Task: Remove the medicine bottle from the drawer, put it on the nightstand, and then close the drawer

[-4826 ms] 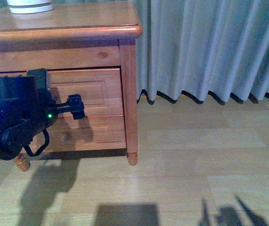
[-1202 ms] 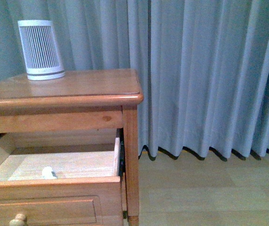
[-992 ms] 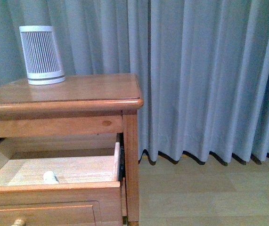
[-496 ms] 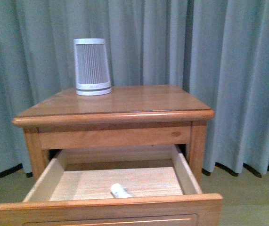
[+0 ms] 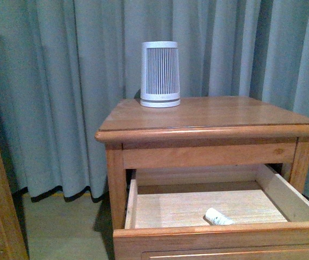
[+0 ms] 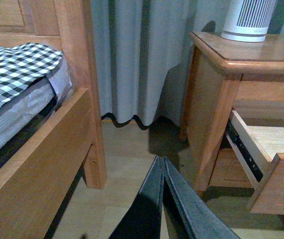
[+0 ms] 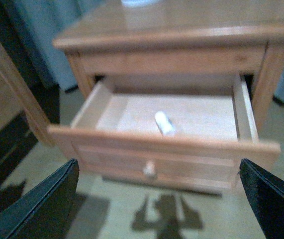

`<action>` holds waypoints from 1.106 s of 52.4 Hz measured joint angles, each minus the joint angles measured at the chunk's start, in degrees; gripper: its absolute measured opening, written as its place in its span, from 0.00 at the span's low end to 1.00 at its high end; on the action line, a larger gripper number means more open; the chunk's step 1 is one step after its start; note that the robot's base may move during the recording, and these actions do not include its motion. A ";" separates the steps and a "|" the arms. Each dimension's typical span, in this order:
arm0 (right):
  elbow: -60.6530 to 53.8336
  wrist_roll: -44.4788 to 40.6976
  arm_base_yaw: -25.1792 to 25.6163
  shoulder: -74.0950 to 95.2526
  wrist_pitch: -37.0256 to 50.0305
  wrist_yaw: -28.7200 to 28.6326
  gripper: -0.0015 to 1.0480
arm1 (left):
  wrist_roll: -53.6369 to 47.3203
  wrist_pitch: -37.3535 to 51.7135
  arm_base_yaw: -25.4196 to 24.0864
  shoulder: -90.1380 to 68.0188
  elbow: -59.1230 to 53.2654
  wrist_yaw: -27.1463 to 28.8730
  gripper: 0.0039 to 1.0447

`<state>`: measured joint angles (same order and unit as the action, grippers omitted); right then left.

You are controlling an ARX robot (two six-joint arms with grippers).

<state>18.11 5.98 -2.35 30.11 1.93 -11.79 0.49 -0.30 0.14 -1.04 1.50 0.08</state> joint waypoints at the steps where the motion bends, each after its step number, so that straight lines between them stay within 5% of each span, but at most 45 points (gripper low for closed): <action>1: 2.56 0.00 -0.46 3.41 1.97 0.33 0.93 | 0.00 0.00 0.00 0.31 -0.46 0.02 0.03; 8: 27.28 -3.93 -4.24 34.10 10.10 4.09 0.93 | 0.00 0.02 0.00 0.68 -0.96 -0.04 0.06; 17: 54.80 -8.50 -7.06 71.93 4.66 9.07 0.93 | -0.02 0.02 0.00 0.72 -0.96 -0.04 0.45; 25: 64.96 -9.07 -8.94 88.02 1.31 10.80 0.93 | -0.02 0.02 0.00 0.72 -0.96 -0.04 0.67; 31: 69.90 -9.14 -11.04 97.81 0.33 12.35 0.93 | -0.02 0.02 0.00 0.72 -0.96 -0.02 0.94; 45: 71.56 -8.83 -11.26 100.37 3.23 12.79 0.93 | -0.09 0.02 -0.02 0.72 -0.96 -0.04 0.94; 58: 51.39 -4.48 -11.23 94.84 16.44 9.66 0.93 | -0.09 0.02 -0.02 0.72 -0.96 -0.04 0.94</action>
<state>69.49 1.50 -13.58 124.95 18.37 -2.13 0.40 -0.27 0.12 -0.32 0.54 0.03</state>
